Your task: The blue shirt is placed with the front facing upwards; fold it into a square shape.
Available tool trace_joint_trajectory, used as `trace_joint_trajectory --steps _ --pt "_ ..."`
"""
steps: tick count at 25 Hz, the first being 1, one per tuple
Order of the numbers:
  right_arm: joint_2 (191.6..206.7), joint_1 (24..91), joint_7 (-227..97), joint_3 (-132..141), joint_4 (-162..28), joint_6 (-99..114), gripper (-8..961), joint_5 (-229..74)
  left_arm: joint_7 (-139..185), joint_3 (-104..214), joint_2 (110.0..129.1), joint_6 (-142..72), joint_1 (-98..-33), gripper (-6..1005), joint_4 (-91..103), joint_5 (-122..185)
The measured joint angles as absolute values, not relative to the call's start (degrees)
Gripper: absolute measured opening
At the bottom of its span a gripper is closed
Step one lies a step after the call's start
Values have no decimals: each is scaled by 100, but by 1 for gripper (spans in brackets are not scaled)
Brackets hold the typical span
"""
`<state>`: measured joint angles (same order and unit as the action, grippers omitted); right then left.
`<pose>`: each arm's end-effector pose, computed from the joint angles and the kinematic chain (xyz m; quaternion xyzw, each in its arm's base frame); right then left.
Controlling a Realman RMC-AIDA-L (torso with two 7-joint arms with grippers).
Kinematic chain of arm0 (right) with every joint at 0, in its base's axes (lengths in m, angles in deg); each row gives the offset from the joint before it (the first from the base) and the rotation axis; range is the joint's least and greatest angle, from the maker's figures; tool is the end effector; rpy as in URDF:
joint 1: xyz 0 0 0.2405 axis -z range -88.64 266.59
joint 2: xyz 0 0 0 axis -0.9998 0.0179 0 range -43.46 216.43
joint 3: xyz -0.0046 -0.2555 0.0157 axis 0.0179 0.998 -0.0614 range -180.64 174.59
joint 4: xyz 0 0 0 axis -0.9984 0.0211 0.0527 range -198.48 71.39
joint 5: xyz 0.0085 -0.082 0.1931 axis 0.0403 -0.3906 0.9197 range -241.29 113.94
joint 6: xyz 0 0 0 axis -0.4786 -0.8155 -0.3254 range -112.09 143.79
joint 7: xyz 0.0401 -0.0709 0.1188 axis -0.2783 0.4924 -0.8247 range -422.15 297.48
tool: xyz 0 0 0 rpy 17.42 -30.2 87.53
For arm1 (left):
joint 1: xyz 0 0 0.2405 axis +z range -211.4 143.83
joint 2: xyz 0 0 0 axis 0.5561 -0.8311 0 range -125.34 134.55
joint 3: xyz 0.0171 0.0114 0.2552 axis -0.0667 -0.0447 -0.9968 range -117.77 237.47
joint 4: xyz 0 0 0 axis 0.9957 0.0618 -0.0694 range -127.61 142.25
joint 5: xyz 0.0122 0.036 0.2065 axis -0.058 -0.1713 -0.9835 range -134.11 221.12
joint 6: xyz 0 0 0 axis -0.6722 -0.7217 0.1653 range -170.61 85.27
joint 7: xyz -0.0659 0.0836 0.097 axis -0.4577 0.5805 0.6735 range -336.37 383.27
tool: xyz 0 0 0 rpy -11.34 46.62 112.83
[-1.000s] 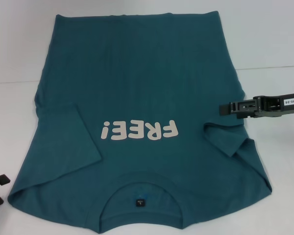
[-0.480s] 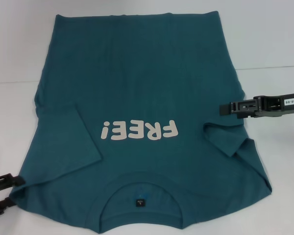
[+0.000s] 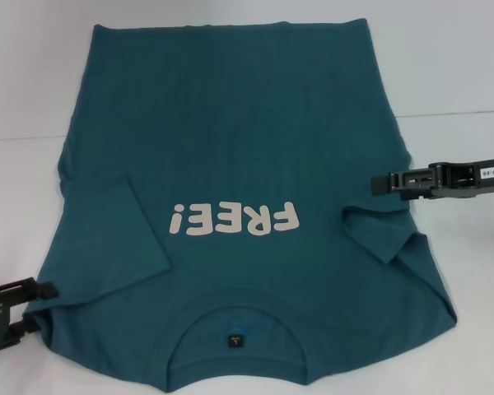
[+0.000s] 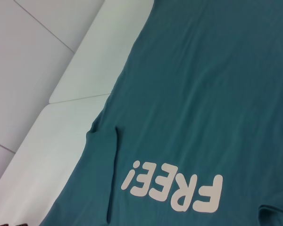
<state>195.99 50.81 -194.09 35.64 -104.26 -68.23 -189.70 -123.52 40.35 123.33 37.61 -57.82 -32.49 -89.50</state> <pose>0.2669 0.3906 0.0725 -0.8100 0.5441 0.1652 0.1438 -0.3648 0.2974 0.0333 -0.5429 -0.7836 -0.2615 0.1510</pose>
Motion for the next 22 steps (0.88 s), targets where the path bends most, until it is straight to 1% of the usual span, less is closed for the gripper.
trace_joint_trajectory --steps 6,15,22 --pt "19584 5106 -19407 3556 -10432 -6836 928 -18970 -12398 4034 12292 3619 -5780 656 -3276 -9021" --pt "19581 5111 -19408 3555 -10433 -6836 928 -18971 -12466 4062 12282 3618 -5761 656 -3293 -9206" --pt "19581 5111 -19408 3555 -10430 -6838 928 -18970 -12462 4025 12287 3542 -5915 657 -3212 -9209"
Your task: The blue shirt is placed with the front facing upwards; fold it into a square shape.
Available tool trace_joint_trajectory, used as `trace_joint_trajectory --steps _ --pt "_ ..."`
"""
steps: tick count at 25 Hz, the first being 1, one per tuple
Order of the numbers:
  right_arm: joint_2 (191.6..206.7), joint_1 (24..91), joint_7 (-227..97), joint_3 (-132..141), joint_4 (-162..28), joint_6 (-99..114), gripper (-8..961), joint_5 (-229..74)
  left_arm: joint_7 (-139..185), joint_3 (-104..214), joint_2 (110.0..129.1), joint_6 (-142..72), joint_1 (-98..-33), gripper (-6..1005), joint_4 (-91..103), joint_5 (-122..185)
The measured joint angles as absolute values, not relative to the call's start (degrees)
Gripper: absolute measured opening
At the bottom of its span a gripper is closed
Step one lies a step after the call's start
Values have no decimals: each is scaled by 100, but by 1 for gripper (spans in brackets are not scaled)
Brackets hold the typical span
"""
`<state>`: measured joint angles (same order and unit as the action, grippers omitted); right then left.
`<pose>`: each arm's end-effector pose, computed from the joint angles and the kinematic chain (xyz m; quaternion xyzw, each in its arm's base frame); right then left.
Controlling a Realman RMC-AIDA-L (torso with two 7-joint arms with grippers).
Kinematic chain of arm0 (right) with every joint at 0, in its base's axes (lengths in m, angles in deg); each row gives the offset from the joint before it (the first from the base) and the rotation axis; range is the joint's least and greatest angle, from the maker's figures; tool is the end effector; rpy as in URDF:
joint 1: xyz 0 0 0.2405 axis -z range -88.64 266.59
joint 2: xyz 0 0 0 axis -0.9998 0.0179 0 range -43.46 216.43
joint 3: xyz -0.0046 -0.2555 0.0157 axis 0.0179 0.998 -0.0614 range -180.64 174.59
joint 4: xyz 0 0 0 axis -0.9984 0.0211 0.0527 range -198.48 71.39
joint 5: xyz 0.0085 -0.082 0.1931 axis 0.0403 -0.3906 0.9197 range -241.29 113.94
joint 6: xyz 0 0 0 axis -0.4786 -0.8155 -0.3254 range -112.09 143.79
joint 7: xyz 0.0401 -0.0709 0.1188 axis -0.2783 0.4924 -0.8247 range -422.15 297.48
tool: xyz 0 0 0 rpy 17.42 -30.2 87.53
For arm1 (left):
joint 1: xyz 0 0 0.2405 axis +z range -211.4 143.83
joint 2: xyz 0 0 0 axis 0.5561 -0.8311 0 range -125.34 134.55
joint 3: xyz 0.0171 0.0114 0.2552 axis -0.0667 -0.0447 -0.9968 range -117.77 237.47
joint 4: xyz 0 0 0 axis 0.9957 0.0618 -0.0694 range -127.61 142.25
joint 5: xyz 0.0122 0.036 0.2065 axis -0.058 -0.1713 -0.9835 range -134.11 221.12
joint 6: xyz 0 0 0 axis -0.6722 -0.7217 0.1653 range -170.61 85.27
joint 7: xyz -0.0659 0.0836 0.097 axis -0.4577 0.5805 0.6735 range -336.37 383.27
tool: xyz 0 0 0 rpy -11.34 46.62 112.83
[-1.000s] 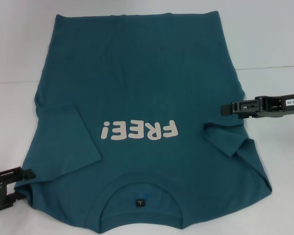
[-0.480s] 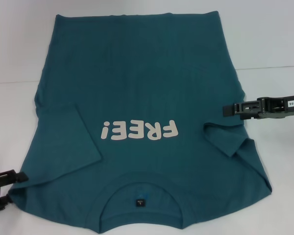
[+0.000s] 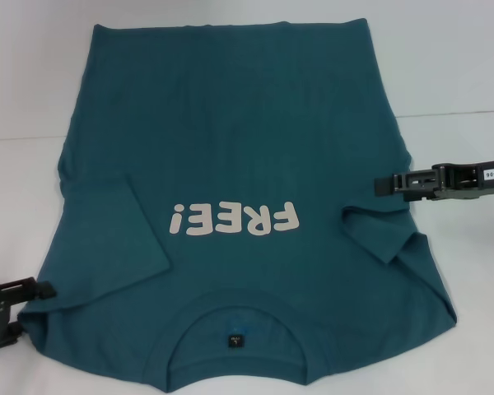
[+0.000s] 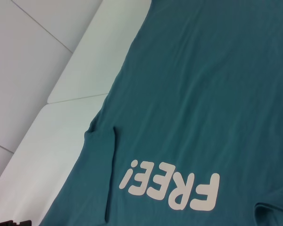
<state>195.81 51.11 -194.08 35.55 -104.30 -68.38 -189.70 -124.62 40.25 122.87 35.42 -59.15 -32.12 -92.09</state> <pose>0.2691 0.3893 0.0741 -0.8087 0.5457 0.1648 0.1449 -0.3674 0.3046 0.0341 -0.5422 -0.7871 -0.2422 0.1666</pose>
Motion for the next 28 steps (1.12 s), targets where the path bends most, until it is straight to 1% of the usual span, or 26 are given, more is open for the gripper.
trace_joint_trajectory --steps 8,28 --pt "19579 5134 -19408 3556 -10424 -6844 927 -18971 -12455 4062 12281 3542 -5977 647 -3153 -9160" --pt "19572 5136 -19412 3556 -10433 -6844 927 -18970 -12361 3988 12273 3617 -5897 595 -3202 -8991"
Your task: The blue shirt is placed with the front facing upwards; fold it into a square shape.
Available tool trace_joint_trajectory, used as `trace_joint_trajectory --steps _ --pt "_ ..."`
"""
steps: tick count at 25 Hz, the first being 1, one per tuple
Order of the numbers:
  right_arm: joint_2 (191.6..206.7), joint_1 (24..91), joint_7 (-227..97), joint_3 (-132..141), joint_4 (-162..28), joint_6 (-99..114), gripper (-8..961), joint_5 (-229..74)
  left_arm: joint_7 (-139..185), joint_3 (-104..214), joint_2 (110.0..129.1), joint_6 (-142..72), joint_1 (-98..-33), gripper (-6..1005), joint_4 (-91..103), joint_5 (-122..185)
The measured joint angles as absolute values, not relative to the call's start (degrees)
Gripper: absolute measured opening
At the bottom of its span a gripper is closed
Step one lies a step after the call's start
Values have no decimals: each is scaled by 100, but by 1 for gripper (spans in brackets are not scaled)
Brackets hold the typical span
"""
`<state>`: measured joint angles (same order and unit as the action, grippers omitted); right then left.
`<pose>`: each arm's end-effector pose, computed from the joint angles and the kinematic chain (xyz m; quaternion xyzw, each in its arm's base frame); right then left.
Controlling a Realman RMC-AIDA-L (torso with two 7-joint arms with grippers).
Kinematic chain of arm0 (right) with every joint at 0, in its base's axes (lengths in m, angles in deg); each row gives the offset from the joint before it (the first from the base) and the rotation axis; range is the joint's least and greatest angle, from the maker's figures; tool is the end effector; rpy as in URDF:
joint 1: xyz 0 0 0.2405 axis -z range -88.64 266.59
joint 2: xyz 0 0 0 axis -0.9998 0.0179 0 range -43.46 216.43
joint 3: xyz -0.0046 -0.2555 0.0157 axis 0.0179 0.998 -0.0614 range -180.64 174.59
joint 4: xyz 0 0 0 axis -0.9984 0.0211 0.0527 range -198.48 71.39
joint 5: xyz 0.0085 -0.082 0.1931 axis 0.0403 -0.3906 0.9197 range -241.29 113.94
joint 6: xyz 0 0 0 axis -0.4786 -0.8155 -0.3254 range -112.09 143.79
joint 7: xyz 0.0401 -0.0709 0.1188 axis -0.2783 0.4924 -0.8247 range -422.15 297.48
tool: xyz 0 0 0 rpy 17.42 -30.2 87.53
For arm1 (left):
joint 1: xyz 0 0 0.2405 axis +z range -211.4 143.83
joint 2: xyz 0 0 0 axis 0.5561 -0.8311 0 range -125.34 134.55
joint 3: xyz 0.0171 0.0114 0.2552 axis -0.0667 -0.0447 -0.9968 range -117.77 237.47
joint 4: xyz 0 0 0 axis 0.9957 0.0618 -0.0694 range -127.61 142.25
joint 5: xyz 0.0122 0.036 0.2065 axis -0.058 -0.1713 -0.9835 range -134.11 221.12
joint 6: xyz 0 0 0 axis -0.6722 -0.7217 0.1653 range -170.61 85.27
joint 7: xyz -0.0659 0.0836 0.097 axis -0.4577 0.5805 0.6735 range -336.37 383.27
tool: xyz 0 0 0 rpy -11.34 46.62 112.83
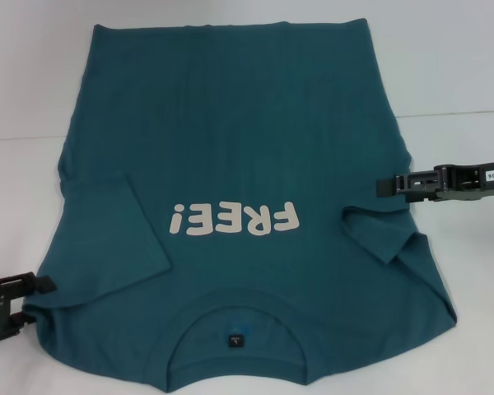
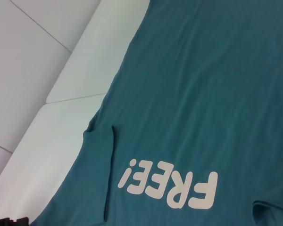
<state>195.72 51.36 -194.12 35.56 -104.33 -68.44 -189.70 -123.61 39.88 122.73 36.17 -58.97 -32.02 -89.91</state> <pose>0.2709 0.3882 0.0748 -0.8076 0.5474 0.1642 0.1456 -0.3636 0.3061 0.0359 -0.5487 -0.7794 -0.2560 0.1609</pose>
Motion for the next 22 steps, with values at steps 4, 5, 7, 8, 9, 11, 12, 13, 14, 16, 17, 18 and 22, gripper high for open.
trace_joint_trajectory --steps 4,5,7,8,9,11,12,13,14,16,17,18,22 --pt "19572 5136 -19414 3551 -10433 -6848 927 -18967 -12300 3886 12258 3638 -5963 585 -3207 -9024" --pt "19569 5136 -19416 3545 -10433 -6850 927 -18964 -12300 3886 12257 3648 -5966 583 -3206 -9020" --pt "19565 5136 -19420 3540 -10433 -6854 927 -18963 -12286 3889 12256 3674 -5967 540 -3202 -9002" --pt "19565 5136 -19421 3540 -10433 -6854 927 -18962 -12272 3894 12256 3689 -5966 501 -3202 -8992" --pt "19564 5136 -19421 3539 -10433 -6855 927 -18962 -12241 3911 12255 3717 -5959 461 -3201 -8982" --pt "19564 5136 -19417 3538 -10432 -6856 927 -18961 -12161 3964 12249 3791 -5945 382 -3193 -8967" --pt "19564 5136 -19415 3537 -10428 -6857 927 -18961 -12087 4014 12243 3849 -5939 336 -3180 -8960" --pt "19564 5136 -19414 3535 -10424 -6860 927 -18961 -12011 4061 12234 3900 -5937 290 -3157 -8957" --pt "19564 5136 -19413 3533 -10420 -6862 927 -18961 -11914 4096 12224 3949 -5937 244 -3135 -8952" --pt "19564 5136 -19411 3524 -10418 -6876 927 -18961 -11696 4144 12212 4058 -5942 152 -3072 -8917" --pt "19564 5136 -19409 3515 -10417 -6890 927 -18961 -11500 4177 12204 4143 -5951 134 -3023 -8861" --pt "19564 5136 -19406 3507 -10417 -6902 927 -18961 -11253 4219 12195 4261 -5965 116 -2950 -8771" --pt "19564 5136 -19401 3451 -10417 -6965 927 -18961 -10614 4461 12119 4635 -6030 45 -2677 -8415"
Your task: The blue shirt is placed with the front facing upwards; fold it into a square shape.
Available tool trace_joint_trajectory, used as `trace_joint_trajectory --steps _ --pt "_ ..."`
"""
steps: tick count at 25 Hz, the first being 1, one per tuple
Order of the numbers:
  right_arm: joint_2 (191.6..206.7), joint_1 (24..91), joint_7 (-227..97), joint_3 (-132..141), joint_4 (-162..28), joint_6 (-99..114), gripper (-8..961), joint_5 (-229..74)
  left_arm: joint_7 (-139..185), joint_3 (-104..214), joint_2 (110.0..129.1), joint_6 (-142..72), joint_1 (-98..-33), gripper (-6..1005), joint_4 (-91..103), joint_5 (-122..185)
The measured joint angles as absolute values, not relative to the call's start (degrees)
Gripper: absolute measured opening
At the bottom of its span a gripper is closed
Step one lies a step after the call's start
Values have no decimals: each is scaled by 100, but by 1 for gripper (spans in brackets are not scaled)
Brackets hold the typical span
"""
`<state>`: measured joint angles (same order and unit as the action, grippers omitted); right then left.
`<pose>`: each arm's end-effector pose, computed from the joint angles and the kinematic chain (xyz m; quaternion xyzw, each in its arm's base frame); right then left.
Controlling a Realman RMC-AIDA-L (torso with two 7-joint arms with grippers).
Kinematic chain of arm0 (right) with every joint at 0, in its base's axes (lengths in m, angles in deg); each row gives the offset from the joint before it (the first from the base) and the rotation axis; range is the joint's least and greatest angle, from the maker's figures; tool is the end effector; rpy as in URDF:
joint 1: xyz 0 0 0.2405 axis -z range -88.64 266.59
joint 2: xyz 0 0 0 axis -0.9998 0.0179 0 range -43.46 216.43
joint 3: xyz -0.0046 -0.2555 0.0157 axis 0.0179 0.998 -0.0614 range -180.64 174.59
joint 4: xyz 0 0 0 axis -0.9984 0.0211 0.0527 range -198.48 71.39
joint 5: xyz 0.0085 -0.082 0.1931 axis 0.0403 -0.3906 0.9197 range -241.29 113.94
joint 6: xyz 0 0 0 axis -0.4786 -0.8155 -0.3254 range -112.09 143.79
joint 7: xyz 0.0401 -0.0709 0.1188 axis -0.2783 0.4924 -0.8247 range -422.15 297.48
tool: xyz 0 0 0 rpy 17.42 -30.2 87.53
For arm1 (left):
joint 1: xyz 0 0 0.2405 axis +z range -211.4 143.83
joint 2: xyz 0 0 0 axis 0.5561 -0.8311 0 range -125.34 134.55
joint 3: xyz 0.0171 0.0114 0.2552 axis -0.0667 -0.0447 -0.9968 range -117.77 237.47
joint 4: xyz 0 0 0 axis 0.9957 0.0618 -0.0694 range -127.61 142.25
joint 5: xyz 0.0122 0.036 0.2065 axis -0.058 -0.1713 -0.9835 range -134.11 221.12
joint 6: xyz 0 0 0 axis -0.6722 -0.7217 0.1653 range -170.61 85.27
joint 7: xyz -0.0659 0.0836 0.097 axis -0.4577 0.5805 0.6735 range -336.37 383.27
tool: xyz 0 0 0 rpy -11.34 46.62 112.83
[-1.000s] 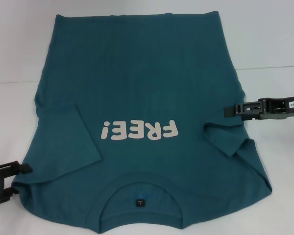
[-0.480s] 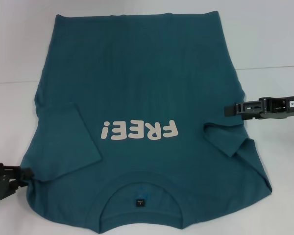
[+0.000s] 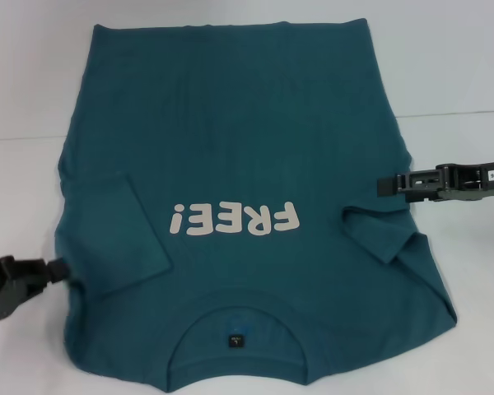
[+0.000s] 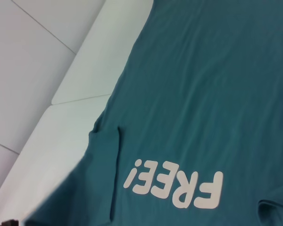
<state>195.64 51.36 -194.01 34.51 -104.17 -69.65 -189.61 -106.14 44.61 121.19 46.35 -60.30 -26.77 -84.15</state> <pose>0.2703 0.3863 0.0765 -0.8065 0.5489 0.1708 0.1383 -0.3365 0.3043 0.0382 -0.6505 -0.6809 -0.3195 0.1051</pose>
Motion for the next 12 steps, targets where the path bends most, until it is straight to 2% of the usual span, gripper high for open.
trace_joint_trajectory --steps 12 --pt "19451 5336 -19382 3230 -10424 -7144 927 -18962 -10735 4508 12106 4514 -6029 57 -2629 -8385"
